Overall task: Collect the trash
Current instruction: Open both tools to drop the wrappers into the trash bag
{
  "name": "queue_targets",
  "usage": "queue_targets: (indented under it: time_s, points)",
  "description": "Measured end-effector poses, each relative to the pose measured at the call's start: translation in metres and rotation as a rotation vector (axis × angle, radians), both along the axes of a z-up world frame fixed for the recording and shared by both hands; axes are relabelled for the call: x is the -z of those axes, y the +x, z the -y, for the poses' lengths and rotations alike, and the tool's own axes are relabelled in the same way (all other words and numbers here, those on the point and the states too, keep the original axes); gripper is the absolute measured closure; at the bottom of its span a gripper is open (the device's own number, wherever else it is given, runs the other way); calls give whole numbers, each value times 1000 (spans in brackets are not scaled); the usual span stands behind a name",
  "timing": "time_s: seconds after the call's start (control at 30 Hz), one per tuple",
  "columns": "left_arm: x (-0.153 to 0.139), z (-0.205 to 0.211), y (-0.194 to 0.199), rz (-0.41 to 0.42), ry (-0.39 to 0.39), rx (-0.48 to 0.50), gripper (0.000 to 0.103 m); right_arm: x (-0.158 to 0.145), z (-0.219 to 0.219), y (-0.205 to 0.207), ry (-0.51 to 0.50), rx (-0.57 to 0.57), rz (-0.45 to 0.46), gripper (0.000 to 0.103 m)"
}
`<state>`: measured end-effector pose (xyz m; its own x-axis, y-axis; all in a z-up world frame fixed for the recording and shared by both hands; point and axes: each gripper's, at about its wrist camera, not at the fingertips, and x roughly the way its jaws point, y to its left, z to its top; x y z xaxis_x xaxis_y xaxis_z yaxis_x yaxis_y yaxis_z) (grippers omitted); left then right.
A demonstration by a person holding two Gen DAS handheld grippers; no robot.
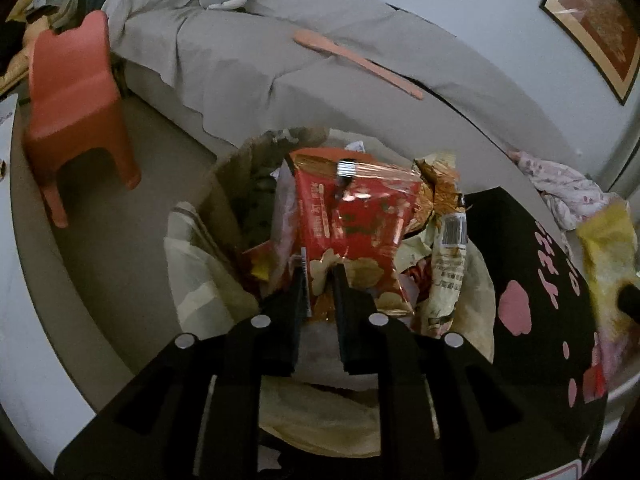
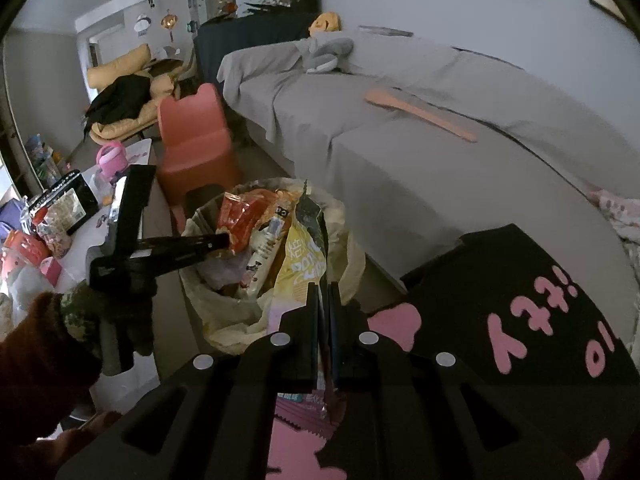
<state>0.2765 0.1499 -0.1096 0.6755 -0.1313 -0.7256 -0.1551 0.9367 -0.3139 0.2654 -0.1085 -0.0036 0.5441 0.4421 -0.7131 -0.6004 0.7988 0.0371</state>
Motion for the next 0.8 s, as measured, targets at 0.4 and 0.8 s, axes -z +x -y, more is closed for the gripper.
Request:
queue_targets:
  time_s: [0.4,0.8]
  points:
    - [-37,-27,-66,88,-27,-134,52,12,-93,44,112,-159,-36,96]
    - [-46,-43,-131,153,-75,-252,45,108,-173,74,-67,-170,-146,96]
